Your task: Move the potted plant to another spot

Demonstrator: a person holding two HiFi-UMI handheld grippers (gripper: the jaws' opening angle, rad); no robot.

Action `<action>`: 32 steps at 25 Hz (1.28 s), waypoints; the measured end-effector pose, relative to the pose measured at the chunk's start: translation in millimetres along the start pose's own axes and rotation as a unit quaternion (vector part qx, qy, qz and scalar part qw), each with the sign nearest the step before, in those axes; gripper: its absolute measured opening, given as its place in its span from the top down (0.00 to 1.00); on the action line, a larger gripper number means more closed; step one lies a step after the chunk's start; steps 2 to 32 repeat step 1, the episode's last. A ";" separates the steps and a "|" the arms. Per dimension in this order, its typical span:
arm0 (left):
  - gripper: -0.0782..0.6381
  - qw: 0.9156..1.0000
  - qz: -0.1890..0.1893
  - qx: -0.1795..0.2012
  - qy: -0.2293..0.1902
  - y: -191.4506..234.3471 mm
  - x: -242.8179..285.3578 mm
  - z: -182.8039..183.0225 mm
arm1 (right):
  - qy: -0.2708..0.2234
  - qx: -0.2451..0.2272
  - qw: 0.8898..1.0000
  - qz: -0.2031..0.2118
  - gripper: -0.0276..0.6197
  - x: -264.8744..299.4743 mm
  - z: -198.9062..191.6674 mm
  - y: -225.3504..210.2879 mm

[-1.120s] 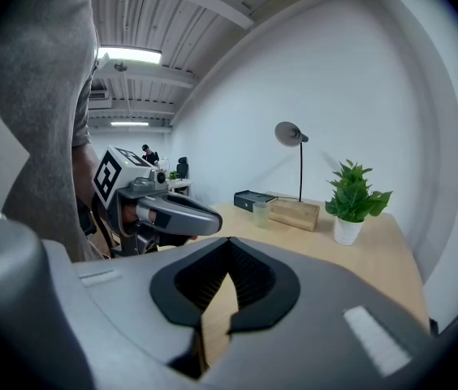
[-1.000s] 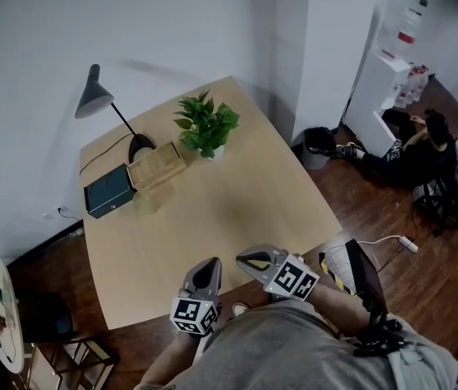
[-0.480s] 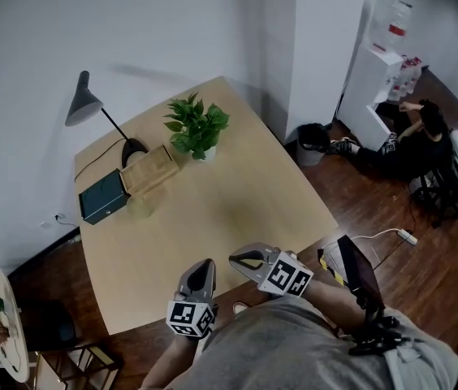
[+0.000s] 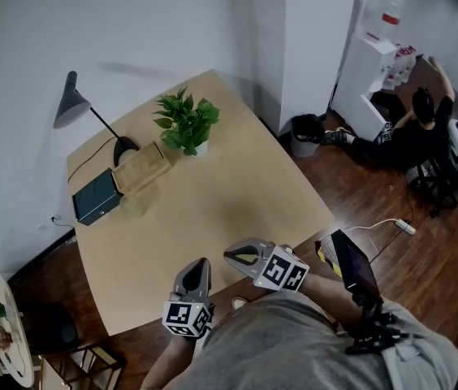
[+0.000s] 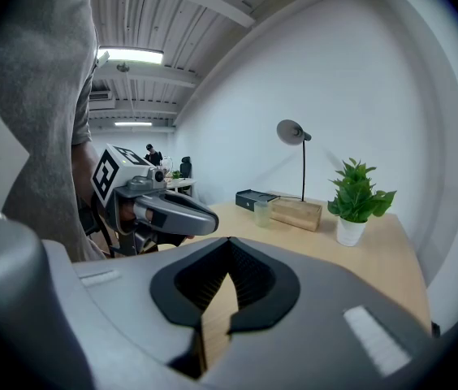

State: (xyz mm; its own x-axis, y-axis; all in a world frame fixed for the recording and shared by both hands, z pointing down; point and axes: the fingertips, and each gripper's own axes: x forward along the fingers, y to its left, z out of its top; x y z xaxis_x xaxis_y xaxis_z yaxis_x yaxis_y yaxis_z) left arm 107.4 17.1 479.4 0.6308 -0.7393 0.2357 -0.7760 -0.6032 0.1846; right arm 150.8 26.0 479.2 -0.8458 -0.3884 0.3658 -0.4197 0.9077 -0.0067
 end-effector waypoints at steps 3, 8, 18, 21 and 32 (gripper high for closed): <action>0.89 1.000 0.002 -0.001 0.002 0.1 -0.1 1.1 | 0.000 -0.001 1.000 0.000 0.95 0.5 0.4 -0.5; 0.89 1.000 0.002 -0.001 0.002 0.1 -0.1 1.1 | 0.000 -0.001 1.000 0.000 0.95 0.5 0.4 -0.5; 0.89 1.000 0.002 -0.001 0.002 0.1 -0.1 1.1 | 0.000 -0.001 1.000 0.000 0.95 0.5 0.4 -0.5; 0.89 1.000 0.002 -0.001 0.002 0.1 -0.1 1.1 | 0.000 -0.001 1.000 0.000 0.95 0.5 0.4 -0.5; 0.89 1.000 0.002 -0.001 0.002 0.1 -0.1 1.1 | 0.000 -0.001 1.000 0.000 0.95 0.5 0.4 -0.5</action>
